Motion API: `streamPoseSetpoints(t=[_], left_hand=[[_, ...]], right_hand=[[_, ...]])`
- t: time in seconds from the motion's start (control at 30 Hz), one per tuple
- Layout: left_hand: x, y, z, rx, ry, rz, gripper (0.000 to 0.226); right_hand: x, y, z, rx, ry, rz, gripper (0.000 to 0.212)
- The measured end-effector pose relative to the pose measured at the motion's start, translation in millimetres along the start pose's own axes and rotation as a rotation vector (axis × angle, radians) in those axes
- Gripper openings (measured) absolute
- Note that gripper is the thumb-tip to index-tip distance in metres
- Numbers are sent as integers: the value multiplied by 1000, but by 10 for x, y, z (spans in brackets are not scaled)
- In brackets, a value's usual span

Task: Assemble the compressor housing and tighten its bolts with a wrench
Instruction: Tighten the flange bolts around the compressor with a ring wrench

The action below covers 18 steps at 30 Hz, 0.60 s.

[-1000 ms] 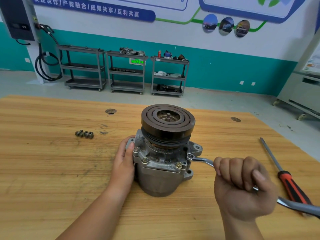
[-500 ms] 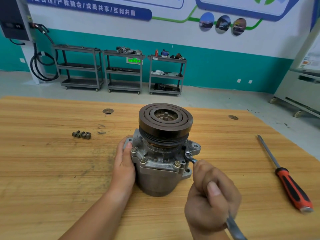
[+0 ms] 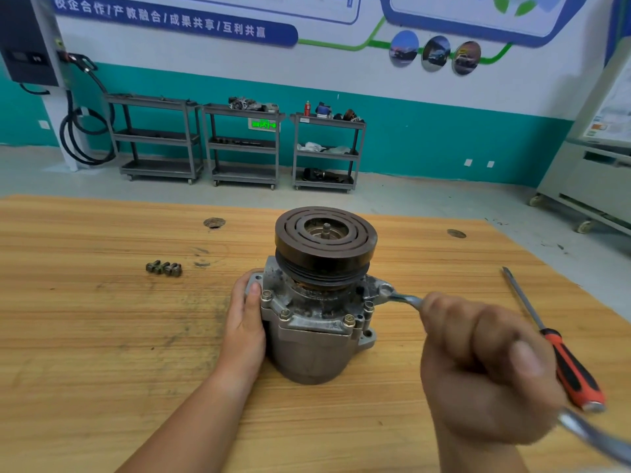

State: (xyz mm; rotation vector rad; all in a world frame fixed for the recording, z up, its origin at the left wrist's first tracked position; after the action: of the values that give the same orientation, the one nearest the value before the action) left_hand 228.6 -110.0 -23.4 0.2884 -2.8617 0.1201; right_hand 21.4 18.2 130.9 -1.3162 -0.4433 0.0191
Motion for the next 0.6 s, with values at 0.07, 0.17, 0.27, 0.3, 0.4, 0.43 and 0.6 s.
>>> streamPoseSetpoints(t=[0.07,0.17,0.27,0.3,0.4,0.43,0.6], left_hand=[[-3,7,-7,4,-20,-1,35],[10,29,-43,24,-53,8,31],[-3,19,-30,22,-60,8,39],[-8,12,-16,16,-64,9,36],[-14,-6,-5,24,-84,4,30],[-16,-9,-5,25,-80,3,31],[6,11,-35,39,-59,11,28]], right_hand=[[-49,-28,-112,140,-177,-31,40],[-111,24,-336,311,-367,-81,45],[-189,22,-518,417,-529,-139,41],[-208,8,-575,452,-603,-166,37],[-217,2,-747,563,-835,-233,35],[-215,17,-793,590,-894,-248,35],[-207,99,-935,653,-959,-256,36]])
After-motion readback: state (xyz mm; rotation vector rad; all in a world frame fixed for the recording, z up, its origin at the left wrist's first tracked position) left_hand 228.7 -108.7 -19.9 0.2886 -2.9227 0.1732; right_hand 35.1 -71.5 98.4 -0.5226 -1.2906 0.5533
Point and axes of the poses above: each hand's wrist, its own y-axis away from the middle knuckle, its own x-axis out of the palm, z = x × y, the point moved 8 cm from there along -y, towards the middle knuckle, and after that the axes turned 12 degrees about -x, right-handed, at the moved point
